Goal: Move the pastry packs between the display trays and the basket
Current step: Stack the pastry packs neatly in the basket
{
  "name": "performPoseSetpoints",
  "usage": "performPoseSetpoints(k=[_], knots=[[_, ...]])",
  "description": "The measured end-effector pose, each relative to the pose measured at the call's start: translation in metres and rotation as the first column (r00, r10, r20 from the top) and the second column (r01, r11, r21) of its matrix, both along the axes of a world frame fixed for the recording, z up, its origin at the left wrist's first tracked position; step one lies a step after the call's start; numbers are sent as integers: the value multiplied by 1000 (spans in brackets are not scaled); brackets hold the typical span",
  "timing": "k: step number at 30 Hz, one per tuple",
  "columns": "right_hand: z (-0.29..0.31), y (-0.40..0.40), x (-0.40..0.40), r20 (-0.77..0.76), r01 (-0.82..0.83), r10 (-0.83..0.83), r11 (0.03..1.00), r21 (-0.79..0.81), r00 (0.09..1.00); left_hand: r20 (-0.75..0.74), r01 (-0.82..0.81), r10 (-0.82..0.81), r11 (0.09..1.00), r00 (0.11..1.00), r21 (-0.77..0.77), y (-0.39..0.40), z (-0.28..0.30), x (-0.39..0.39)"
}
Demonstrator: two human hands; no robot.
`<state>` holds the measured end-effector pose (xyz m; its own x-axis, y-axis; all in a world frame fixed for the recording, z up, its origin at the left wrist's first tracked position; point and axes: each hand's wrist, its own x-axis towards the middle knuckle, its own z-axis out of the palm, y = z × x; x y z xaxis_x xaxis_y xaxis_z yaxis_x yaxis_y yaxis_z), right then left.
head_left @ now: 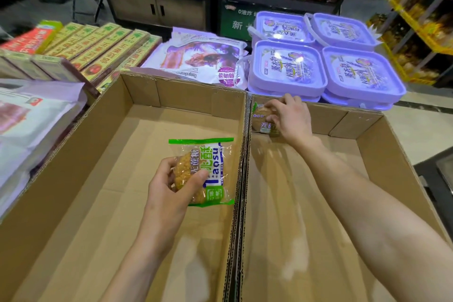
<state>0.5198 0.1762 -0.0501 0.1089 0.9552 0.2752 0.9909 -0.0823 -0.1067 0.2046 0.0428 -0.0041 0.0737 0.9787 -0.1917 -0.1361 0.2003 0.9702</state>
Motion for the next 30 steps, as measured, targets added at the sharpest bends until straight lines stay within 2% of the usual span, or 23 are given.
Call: performPoseSetpoints(k=[5,10,14,18,21,25,27,30], knots=[[-1,-2,1,-32,-26,25,998,-62,999,-20,-45,45,999,999,-2,0,1,-4],[-7,-10,-7,-51,16,-17,1000,-18,999,-47,-36,37,999,998,18,-4,4,-3],[2,-20,-7,-17,19,-20,999,-43,1000,-68,-29,31,999,997,34,-8,7,3],[22,-43,9,-29,21,-22,1000,-23,999,-146,76,-61,992,987,100,-3,15,18],[36,-81,43,1,59,-59,998,-1,998,-299,241,-167,943,939,231,11,22,45],[47,-144,93,40,184,-183,983,-16,982,-598,493,-193,776,778,392,46,31,104],[48,-173,112,41,255,-252,965,-58,967,-773,646,-152,658,616,386,66,32,144],[44,-201,129,63,323,-317,935,-148,946,-950,837,-44,488,309,249,92,24,204]])
